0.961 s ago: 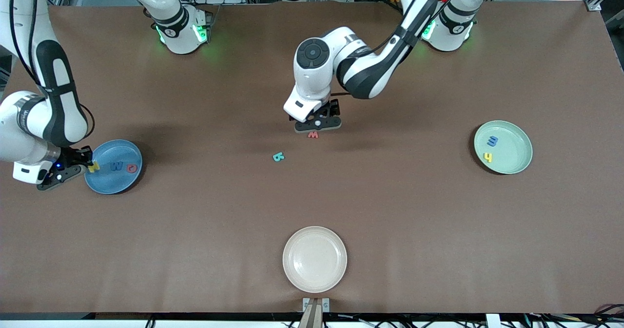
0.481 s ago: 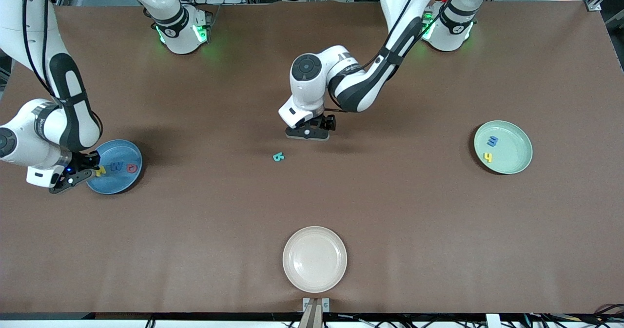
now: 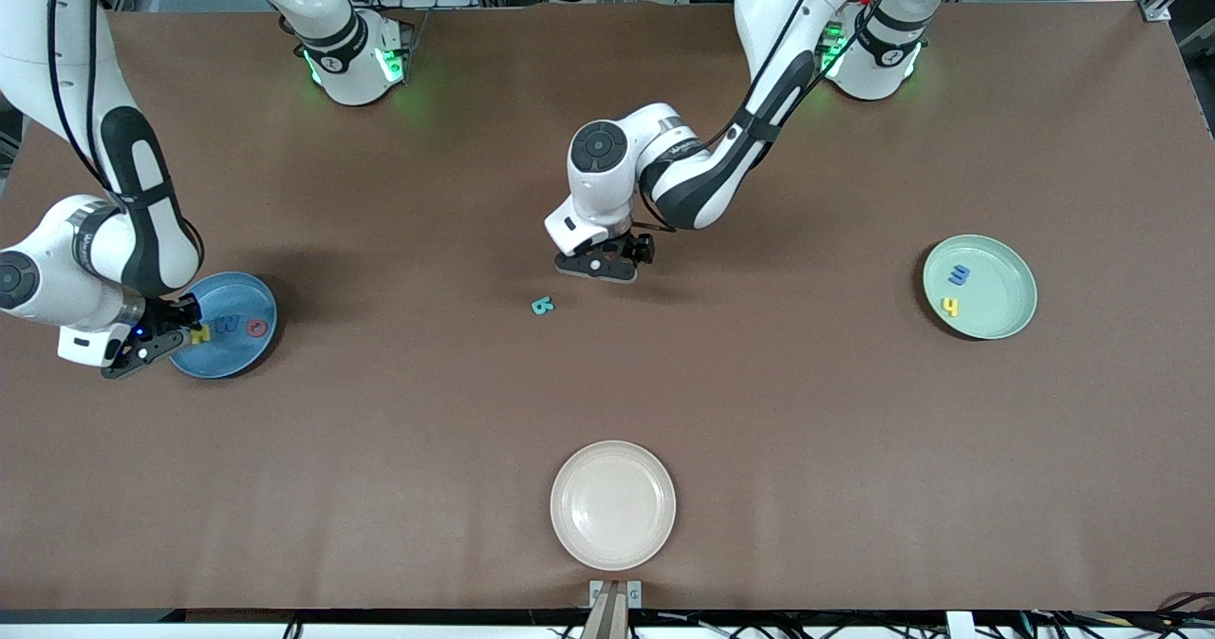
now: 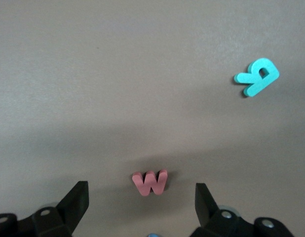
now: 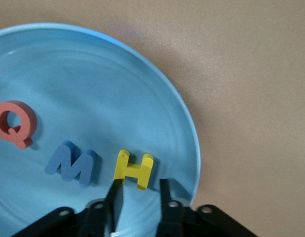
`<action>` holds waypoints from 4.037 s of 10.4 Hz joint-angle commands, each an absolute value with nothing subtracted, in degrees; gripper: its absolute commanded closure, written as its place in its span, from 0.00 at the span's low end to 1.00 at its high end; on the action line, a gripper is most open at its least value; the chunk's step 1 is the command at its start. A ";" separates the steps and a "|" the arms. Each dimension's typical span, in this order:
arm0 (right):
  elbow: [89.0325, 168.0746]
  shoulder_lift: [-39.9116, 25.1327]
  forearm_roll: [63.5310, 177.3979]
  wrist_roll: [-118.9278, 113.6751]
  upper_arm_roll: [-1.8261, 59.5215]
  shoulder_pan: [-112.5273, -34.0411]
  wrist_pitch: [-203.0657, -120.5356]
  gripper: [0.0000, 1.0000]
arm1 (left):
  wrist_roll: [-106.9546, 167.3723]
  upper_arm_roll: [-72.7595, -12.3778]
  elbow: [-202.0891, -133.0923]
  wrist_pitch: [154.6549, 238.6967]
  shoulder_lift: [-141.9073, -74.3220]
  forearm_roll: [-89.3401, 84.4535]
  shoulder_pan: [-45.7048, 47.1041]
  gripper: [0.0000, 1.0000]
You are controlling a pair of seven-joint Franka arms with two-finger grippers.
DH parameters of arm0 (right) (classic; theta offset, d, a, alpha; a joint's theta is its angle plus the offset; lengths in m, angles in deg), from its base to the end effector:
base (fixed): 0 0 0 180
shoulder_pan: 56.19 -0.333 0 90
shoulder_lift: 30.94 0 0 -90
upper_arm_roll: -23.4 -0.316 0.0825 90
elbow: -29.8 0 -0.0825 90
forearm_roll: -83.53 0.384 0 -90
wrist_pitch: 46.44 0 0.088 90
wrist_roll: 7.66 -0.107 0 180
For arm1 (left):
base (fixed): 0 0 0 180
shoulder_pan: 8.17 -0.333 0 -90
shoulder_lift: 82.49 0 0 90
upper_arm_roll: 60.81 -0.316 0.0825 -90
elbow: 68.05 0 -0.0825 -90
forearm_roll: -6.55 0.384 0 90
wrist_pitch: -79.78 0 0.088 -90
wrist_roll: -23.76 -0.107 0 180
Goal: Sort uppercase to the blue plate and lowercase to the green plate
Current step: 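Lower the H onto the blue plate while the left gripper descends to the w, then open the right gripper over the plate while the left gripper grasps the w, then carry the pink w to the green plate while the right gripper reaches the R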
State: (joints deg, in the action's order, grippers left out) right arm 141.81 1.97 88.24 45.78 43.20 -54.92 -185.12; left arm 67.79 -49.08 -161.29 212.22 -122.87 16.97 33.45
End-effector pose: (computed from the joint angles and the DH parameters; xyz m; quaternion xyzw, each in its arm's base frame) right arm 0.5709 -0.2143 0.1898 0.9602 0.2687 -0.0694 0.0320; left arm 0.4283 -0.5408 0.2143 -0.9929 0.1190 0.0001 0.0013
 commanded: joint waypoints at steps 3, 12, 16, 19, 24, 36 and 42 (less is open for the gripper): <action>140.63 0.26 89.16 37.63 41.33 -55.39 -177.68 0.35 | 65.51 -48.50 -162.44 215.48 -124.68 18.33 33.22 0.11; 131.75 -1.85 88.98 22.50 38.87 -57.50 -160.27 0.36 | 68.67 -48.41 -164.73 217.06 -125.12 15.52 33.22 0.22; 131.49 -4.04 89.07 16.53 38.08 -60.13 -157.82 0.36 | 68.14 -48.59 -164.47 218.90 -125.38 15.34 33.13 0.28; 129.55 -5.54 89.07 5.21 33.87 -62.16 -153.58 0.37 | 68.06 -48.77 -164.73 219.00 -125.47 15.34 33.22 0.32; 129.55 -5.81 89.07 -15.97 23.24 -63.22 -154.28 0.38 | 68.40 -48.85 -164.38 219.34 -126.26 15.34 33.40 0.66; 136.12 -3.70 89.51 -41.92 16.02 -72.08 -170.15 0.38 | 65.00 -49.38 -164.38 213.99 -112.48 15.07 21.74 1.00; 136.76 -1.85 89.25 -63.78 14.00 -79.47 -177.74 0.37 | 37.61 -48.94 -163.59 202.85 -104.56 9.89 2.32 1.00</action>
State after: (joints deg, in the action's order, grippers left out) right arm 137.01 -1.68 89.10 -57.82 15.22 -78.89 -176.25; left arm 44.76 -49.73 -162.66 206.19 -107.26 11.84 6.94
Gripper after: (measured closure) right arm 0.370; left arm 0.617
